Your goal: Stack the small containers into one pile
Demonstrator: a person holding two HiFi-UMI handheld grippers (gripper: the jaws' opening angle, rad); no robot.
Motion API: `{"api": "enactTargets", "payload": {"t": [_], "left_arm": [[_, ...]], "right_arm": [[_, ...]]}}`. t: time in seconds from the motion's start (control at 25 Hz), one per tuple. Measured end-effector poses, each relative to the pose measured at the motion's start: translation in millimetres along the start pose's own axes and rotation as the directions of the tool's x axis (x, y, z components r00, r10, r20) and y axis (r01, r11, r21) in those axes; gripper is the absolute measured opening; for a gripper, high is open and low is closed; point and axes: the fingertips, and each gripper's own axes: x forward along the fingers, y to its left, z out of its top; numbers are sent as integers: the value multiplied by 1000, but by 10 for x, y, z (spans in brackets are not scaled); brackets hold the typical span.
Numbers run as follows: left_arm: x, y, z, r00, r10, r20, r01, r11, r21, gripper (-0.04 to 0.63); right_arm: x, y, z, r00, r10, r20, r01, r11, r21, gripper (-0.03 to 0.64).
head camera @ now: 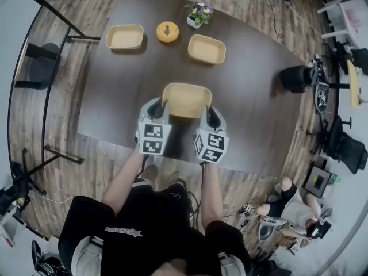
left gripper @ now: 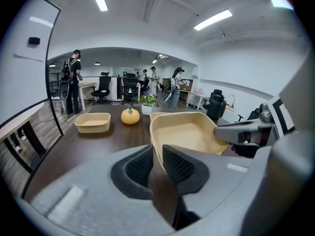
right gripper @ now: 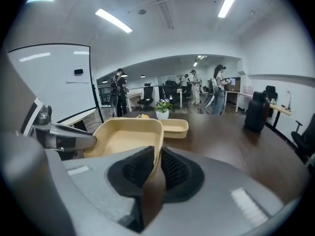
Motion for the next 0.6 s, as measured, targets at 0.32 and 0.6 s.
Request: {"api": "enactTargets", "payload": {"t": [0.32,0.6], "left_arm": [[-636,601,261,991,115,64,-113,993,-30,69],[-1043,1067,411,974,207,97,-202,978,-52,66]], "right_arm": [[-93,755,478,992,103,66,-100,993,-57,49],[-63,1314,740,976,194,93,-187,979,-86,49]]}}
